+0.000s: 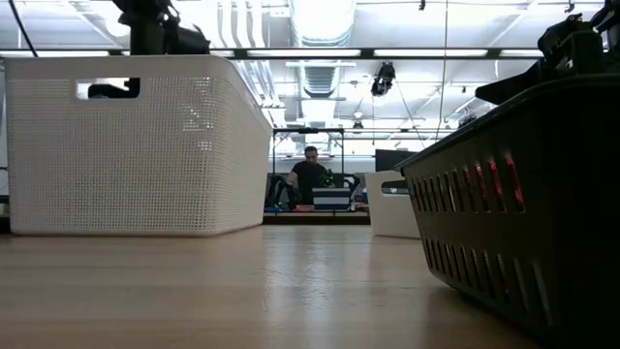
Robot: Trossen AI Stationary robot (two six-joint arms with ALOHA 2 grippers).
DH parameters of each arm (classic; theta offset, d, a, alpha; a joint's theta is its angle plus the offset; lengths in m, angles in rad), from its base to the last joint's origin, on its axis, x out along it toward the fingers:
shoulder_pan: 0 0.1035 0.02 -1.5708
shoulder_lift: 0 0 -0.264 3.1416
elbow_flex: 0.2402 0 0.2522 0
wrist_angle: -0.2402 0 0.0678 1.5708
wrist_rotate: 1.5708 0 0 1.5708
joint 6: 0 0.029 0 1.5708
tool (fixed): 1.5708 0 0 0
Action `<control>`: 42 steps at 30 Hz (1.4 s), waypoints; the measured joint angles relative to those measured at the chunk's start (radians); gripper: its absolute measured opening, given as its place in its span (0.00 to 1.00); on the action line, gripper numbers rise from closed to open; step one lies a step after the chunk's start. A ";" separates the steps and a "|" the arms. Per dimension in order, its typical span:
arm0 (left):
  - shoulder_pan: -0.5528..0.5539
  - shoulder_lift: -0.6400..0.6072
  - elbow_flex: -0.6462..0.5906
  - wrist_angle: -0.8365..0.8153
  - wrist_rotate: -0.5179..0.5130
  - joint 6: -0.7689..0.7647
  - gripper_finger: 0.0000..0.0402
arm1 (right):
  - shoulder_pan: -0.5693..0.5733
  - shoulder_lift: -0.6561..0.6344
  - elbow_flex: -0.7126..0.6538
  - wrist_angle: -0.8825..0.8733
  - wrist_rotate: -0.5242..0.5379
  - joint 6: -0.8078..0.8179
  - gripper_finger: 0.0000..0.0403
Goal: Pick & place medical supplies in basket/bin
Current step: Put the blue patient gown into the large white bin
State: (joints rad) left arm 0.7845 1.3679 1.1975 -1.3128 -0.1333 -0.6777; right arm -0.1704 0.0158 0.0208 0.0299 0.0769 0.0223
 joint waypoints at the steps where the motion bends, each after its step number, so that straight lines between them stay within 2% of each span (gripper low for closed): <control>1: 0.000 0.009 -0.008 0.006 0.000 0.000 0.32 | 0.000 0.000 0.000 0.000 0.000 0.000 0.03; 9: 0.000 0.069 -0.073 0.032 0.014 -0.011 0.32 | 0.000 0.000 0.000 0.000 0.000 0.000 0.03; 23: 0.000 0.073 -0.156 0.135 0.033 -0.007 0.35 | 0.000 0.000 0.000 0.000 0.000 0.000 0.03; 35: 0.000 0.073 -0.157 0.142 0.051 0.001 0.63 | 0.000 0.000 0.000 0.000 0.000 0.000 0.03; 42: 0.000 0.073 -0.157 0.142 0.053 0.001 0.72 | 0.000 0.000 0.000 0.000 0.000 0.000 0.03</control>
State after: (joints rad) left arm 0.7841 1.4410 1.0405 -1.1709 -0.0807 -0.6769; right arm -0.1705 0.0154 0.0208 0.0300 0.0767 0.0223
